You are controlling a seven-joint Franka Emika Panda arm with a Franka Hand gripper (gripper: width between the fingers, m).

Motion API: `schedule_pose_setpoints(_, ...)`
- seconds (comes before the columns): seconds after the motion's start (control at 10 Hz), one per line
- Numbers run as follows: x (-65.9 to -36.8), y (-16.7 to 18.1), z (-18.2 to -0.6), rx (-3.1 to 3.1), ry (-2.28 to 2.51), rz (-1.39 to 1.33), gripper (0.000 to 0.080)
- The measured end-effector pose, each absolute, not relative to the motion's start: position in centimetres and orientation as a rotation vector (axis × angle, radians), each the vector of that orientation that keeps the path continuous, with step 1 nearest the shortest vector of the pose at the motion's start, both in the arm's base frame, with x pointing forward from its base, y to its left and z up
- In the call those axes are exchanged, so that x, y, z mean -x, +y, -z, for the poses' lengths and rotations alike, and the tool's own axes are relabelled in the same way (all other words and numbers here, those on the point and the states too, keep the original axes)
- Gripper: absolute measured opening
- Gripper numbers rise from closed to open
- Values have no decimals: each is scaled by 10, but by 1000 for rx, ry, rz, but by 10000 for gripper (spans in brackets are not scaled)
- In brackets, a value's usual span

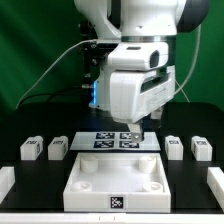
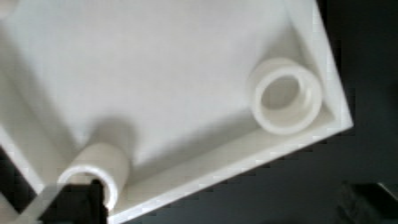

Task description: Assemble one leg

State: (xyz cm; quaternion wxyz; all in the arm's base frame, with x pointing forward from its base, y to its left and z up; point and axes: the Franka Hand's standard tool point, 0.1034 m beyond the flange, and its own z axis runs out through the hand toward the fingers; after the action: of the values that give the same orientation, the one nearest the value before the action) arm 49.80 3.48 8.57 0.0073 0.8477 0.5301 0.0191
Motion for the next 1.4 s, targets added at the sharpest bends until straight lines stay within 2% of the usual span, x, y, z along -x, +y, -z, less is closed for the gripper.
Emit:
schedule_pose_setpoints(0.1, -490, 22, -81, -2435, 1919, -108, 650)
schedule_pose_setpoints(0.3, -489, 19, -80, -2232, 2138, -82, 650)
schedule_pose_setpoints(0.6, -485, 15, -76, -2107, 2242, -86, 650)
schedule_pose_setpoints(0.8, -447, -2, -51, -2154, 2224, -60, 650)
schedule_pose_setpoints(1.1, -438, -1, -16, -2226, 2201, -38, 650)
schedule_pose_setpoints(1.2, -441, 4, -10, -2260, 2179, -35, 650)
schedule_pose_setpoints(1.4, -441, 3, -9, -2274, 2166, -35, 650)
